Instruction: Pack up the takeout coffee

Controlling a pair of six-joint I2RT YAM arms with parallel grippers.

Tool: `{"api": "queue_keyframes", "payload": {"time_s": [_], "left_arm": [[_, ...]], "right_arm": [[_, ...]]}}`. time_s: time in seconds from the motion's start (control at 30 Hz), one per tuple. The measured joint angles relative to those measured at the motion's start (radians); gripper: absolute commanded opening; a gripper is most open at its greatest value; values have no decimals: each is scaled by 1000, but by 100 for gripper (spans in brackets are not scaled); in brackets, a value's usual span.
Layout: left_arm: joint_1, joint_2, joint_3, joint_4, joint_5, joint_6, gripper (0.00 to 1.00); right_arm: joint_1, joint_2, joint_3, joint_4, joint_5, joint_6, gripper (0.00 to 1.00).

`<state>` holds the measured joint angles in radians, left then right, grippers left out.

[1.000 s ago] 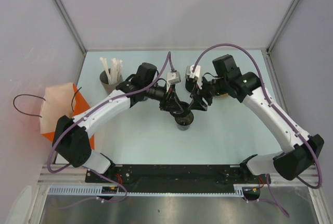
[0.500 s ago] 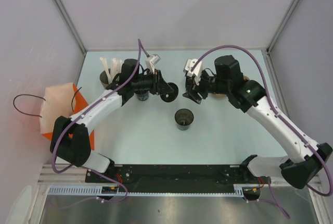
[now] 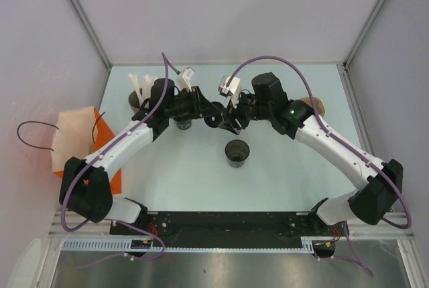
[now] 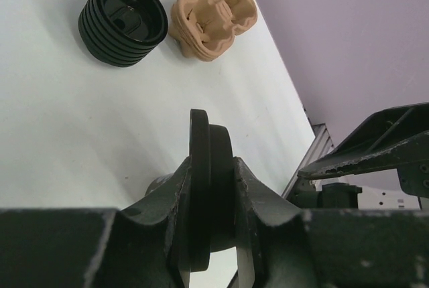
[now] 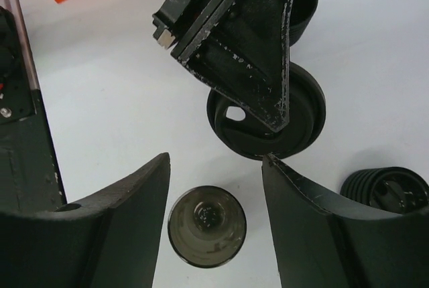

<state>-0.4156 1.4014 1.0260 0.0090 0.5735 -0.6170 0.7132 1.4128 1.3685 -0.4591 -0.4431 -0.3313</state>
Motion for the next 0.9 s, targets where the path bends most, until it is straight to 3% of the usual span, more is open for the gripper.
{"api": "queue_keyframes", "payload": {"time_s": [0.53,0.9], "left_arm": [[8,-24,-43,77,-6,-93,14],[17,-27,-50,81,-5,-101,14]], "right_arm": [[0,166,84,20,-101,148,57],[51,182,100,24,-16,164,40]]}}
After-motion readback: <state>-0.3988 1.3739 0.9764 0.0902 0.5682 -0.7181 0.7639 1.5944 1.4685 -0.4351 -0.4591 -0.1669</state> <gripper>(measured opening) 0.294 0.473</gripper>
